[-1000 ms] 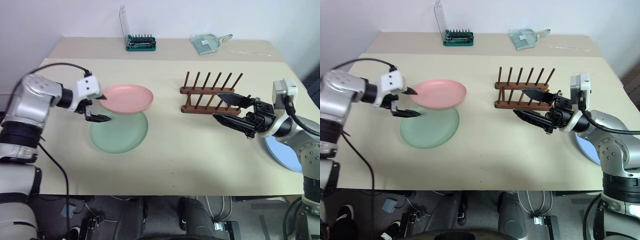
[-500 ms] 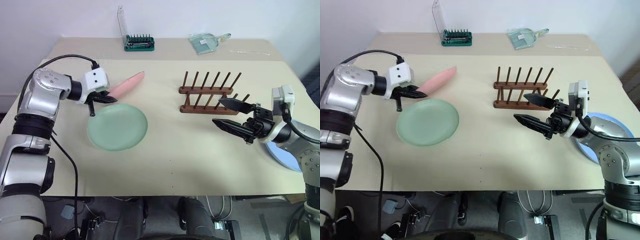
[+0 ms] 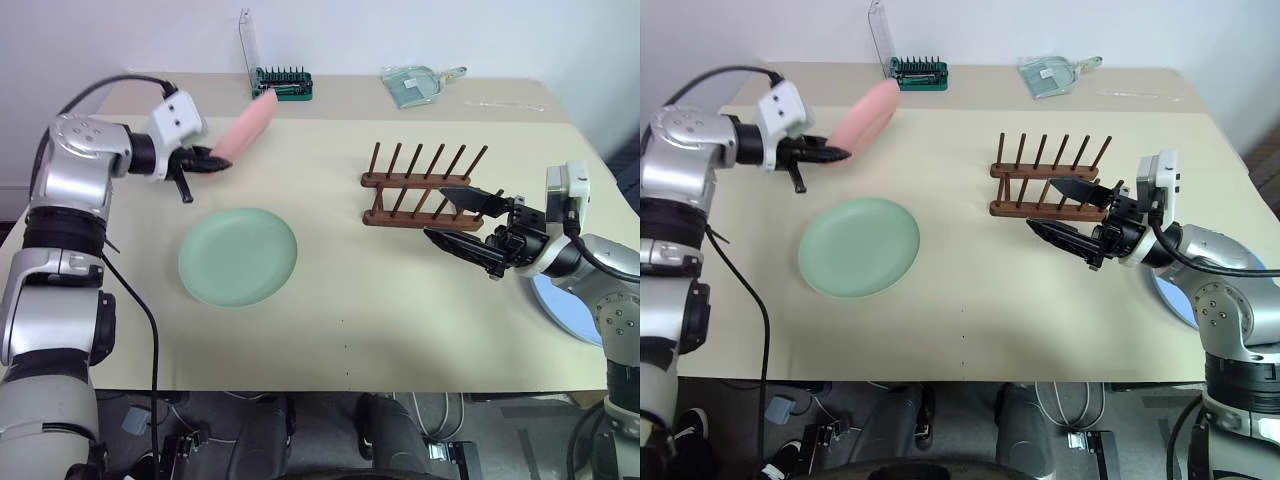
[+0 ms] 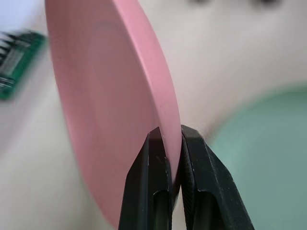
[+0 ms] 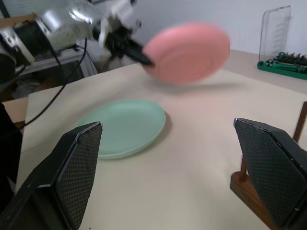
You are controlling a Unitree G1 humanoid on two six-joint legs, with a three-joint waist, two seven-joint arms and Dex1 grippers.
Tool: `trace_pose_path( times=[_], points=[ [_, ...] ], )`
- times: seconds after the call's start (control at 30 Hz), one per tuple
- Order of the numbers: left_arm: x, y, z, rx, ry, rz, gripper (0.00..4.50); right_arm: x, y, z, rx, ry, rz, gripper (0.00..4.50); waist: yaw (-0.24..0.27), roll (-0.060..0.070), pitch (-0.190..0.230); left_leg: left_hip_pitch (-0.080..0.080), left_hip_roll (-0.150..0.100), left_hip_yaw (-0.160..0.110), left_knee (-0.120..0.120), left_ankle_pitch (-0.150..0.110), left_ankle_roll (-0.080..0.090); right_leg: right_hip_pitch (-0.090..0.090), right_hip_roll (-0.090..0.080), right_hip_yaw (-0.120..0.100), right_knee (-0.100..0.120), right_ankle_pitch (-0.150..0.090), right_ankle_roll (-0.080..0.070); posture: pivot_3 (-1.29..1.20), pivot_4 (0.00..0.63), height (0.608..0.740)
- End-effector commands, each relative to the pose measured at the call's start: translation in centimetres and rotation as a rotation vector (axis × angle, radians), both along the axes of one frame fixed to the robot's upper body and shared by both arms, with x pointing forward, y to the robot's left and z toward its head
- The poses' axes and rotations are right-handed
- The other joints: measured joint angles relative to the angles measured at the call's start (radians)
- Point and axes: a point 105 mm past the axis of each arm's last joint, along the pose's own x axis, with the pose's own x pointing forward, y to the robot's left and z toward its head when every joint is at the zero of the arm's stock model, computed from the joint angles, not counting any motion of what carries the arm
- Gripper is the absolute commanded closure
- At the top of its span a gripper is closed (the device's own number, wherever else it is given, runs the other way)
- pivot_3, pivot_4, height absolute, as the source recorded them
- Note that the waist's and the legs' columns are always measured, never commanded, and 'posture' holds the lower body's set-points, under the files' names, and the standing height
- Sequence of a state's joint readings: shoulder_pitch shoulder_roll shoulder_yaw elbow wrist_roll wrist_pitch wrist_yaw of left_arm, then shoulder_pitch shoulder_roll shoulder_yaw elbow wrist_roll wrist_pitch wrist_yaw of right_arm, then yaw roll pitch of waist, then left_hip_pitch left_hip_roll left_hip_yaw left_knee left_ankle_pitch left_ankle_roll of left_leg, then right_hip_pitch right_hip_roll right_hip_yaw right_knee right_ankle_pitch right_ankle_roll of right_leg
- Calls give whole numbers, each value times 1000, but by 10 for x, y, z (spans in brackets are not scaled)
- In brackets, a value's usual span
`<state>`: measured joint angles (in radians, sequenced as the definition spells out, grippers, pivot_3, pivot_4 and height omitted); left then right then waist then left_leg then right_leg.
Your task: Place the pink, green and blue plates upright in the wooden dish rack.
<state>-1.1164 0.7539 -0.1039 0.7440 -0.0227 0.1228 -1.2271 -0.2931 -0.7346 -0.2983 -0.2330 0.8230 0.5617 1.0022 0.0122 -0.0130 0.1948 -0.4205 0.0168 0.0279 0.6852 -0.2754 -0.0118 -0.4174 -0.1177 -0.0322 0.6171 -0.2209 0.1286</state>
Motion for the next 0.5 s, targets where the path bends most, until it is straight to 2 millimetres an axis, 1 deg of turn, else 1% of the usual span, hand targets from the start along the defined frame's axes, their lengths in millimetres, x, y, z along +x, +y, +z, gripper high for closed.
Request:
trace_pose_path(
  times=[0.03, 0.13, 0.2, 0.23, 0.3, 0.37, 0.4, 0.47, 0.5],
  points=[
    [-4, -4, 12, -89, -3, -33, 4480, 1, 1, 7, -7, -45, 5, 0, -1, 0, 0, 0, 0, 0, 0, 0, 0, 0, 0, 0, 0, 0, 0, 0, 150, 724],
    [-2, -5, 22, -136, -45, -21, 4480, 2, 2, 6, -17, -48, 2, 0, -1, 0, 0, -1, 0, 0, 0, 0, 0, -2, 0, 0, 0, 0, 0, 0, 150, 724],
    [-6, -11, 22, -109, -65, -62, 4480, 2, 3, 8, -25, -59, 2, 0, -1, 0, 0, -2, 0, 0, 0, 0, 0, -3, 0, 0, 1, 0, 0, 0, 150, 724],
    [-9, -15, 20, -65, -88, -94, 4480, 2, 4, 9, -23, -64, 6, 0, -1, 0, 0, -3, 0, 0, 0, 0, 0, -4, 0, 0, 1, 0, 0, 0, 150, 724],
    [-12, -18, 9, 165, -174, -151, 4480, 2, 4, 13, -31, -80, 8, 0, 0, 0, 0, -4, 0, 0, 0, 0, 0, -5, 0, 0, 1, 0, 0, 0, 150, 724],
    [-13, -18, 1, 322, -233, -192, 4480, 2, 4, 14, -44, -89, 6, 0, 0, 0, 0, -4, 0, 0, 0, 0, -1, -5, 0, 0, 1, 0, 0, 0, 150, 724],
    [-13, -19, 1, 359, -248, -201, 4480, 3, 4, 15, -51, -99, 1, 0, 1, 0, 0, -4, 0, 0, 0, 0, -1, -5, 0, 0, 1, 0, 0, 0, 150, 724],
    [-10, -21, 5, 460, -334, -215, 4480, 5, 5, 19, -43, -113, -4, 0, 2, 0, 0, -4, 0, 0, 0, 1, -1, -5, 0, 0, 1, 0, 0, 0, 150, 724],
    [-7, -23, 6, 542, -401, -210, 4480, 5, 6, 22, -54, -133, -8, 0, 2, 0, 0, -4, 0, 0, 0, 1, -1, -5, 0, 0, 1, 0, 0, 0, 150, 724]
  ],
)
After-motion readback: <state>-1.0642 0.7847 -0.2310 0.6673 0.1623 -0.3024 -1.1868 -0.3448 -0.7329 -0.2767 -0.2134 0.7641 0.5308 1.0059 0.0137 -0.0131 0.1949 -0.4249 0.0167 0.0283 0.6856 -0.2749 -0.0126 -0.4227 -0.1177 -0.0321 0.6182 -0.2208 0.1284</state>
